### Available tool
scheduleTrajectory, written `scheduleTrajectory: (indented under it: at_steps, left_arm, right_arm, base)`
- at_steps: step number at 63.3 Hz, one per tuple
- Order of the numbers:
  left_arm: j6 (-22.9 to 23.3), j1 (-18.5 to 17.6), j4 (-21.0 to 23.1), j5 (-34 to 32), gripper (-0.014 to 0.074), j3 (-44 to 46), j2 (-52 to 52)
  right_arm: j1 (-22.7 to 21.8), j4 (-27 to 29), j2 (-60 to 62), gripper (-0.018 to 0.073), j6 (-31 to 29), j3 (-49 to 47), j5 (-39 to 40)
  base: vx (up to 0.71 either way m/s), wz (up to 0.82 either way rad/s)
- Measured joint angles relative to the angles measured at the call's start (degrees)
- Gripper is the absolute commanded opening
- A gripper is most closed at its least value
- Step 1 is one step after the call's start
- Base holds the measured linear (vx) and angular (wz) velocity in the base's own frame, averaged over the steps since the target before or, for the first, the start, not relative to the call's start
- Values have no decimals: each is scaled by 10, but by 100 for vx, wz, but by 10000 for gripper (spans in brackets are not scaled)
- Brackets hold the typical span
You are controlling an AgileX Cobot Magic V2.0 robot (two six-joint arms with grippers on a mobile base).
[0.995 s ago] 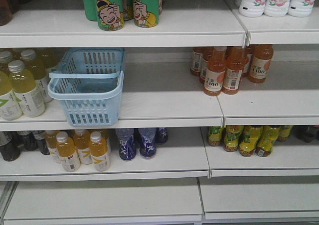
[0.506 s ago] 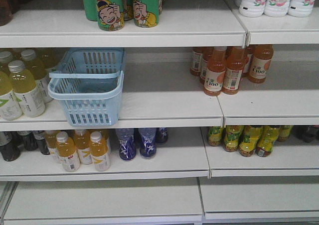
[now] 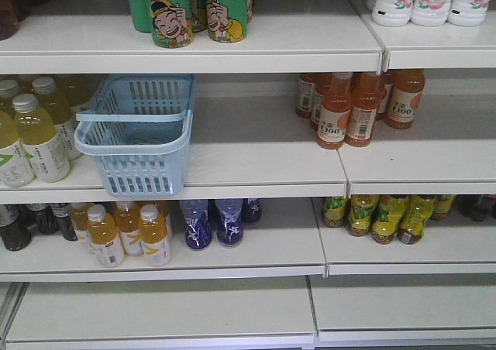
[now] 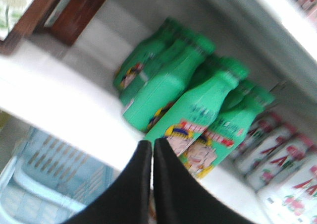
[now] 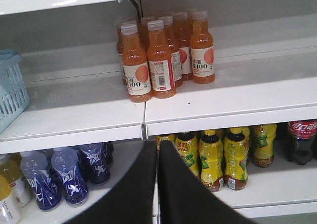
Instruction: Place coke in basket with both arms
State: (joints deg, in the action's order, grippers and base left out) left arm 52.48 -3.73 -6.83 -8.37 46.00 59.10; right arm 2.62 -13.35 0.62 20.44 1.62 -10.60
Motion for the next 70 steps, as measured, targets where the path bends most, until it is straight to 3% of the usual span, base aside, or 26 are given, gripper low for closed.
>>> scheduleTrajectory:
  at_steps: [26, 32, 42, 54, 63, 70]
  left_arm:
    - [86, -94, -12, -30, -8, 0, 126]
    - [82, -96, -12, -31, -8, 0, 135]
    - [30, -96, -12, -25, -6, 0, 159]
    - [23, -96, -12, -13, 9, 0, 194]
    - [23, -96, -10, -29, 71, 0, 219]
    - [23, -96, 4, -73, 180, 0, 230]
  right_arm:
    - [0, 0, 0, -4, 0, 0, 1]
    - [0, 0, 0, -4, 0, 0, 1]
    - [0, 0, 0, -4, 0, 0, 1]
    - [0, 0, 0, -4, 0, 0, 0]
    - [0, 0, 0, -4, 0, 0, 0]
    - [0, 0, 0, -4, 0, 0, 1]
  base:
    - [0, 0]
    - [0, 0]
    - [0, 0]
    - [0, 0]
    - [0, 0]
    - [0, 0]
